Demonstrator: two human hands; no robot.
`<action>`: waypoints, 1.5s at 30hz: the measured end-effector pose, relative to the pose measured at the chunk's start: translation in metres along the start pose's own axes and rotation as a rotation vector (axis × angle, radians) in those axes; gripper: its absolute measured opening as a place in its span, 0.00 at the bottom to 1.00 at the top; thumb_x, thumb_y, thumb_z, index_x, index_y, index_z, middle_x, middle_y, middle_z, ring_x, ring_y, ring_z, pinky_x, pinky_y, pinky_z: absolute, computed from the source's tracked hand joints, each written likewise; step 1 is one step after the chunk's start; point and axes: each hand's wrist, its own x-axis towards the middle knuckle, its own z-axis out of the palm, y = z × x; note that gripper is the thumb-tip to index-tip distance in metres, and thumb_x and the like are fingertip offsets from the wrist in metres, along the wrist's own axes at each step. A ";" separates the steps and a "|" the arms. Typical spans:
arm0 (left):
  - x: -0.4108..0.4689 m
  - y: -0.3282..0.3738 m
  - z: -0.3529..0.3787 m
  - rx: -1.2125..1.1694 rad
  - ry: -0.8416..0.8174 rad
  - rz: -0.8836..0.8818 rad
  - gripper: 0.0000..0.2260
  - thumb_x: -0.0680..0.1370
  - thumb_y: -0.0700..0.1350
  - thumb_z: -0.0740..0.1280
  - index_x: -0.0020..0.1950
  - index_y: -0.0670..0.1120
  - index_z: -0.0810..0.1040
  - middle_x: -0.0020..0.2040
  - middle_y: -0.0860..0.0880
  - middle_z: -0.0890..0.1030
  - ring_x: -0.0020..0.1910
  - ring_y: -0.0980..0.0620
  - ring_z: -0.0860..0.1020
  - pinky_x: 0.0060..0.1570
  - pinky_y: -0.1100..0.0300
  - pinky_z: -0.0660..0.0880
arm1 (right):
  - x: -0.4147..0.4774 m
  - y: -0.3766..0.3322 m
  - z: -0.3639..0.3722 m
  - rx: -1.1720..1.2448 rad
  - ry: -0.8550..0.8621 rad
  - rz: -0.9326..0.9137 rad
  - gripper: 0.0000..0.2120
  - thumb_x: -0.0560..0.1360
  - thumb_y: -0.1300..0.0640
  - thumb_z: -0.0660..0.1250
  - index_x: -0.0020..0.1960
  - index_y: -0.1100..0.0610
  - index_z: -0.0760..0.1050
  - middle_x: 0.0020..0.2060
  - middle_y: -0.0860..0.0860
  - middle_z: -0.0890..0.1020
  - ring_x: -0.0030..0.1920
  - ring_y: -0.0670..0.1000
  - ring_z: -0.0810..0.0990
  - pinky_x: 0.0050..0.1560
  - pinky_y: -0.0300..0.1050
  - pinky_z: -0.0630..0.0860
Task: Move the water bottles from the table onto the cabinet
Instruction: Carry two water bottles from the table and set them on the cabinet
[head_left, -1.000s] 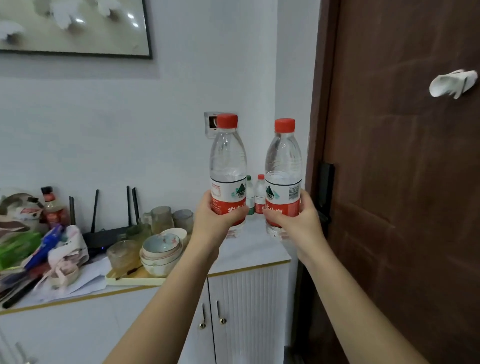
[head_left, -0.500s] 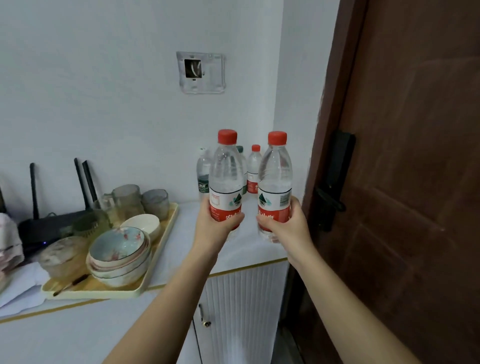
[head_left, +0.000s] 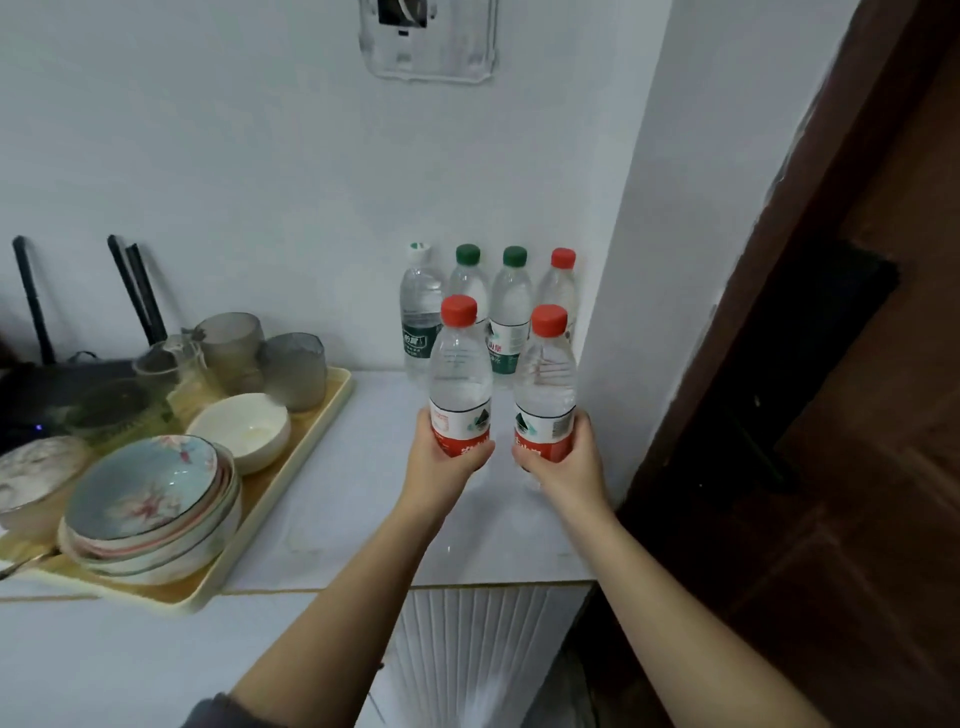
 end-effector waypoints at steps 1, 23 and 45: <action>0.004 -0.004 0.002 0.010 0.004 -0.005 0.24 0.70 0.35 0.74 0.60 0.48 0.68 0.52 0.48 0.79 0.48 0.54 0.79 0.45 0.62 0.78 | 0.004 0.005 0.001 -0.004 -0.001 0.007 0.29 0.65 0.66 0.78 0.62 0.54 0.71 0.50 0.45 0.81 0.48 0.45 0.82 0.41 0.30 0.76; 0.059 -0.047 -0.008 0.415 -0.093 0.098 0.29 0.67 0.41 0.78 0.64 0.50 0.71 0.55 0.57 0.76 0.53 0.58 0.76 0.51 0.69 0.71 | 0.047 0.052 0.008 -0.115 0.030 -0.015 0.33 0.64 0.58 0.81 0.64 0.49 0.70 0.58 0.48 0.80 0.57 0.47 0.81 0.58 0.44 0.79; 0.137 -0.035 0.059 0.506 -0.026 0.116 0.23 0.66 0.42 0.79 0.55 0.43 0.71 0.52 0.47 0.73 0.47 0.52 0.72 0.46 0.63 0.67 | 0.115 0.052 0.016 -0.271 0.391 -0.147 0.26 0.64 0.60 0.81 0.58 0.59 0.75 0.52 0.47 0.73 0.50 0.53 0.80 0.53 0.53 0.79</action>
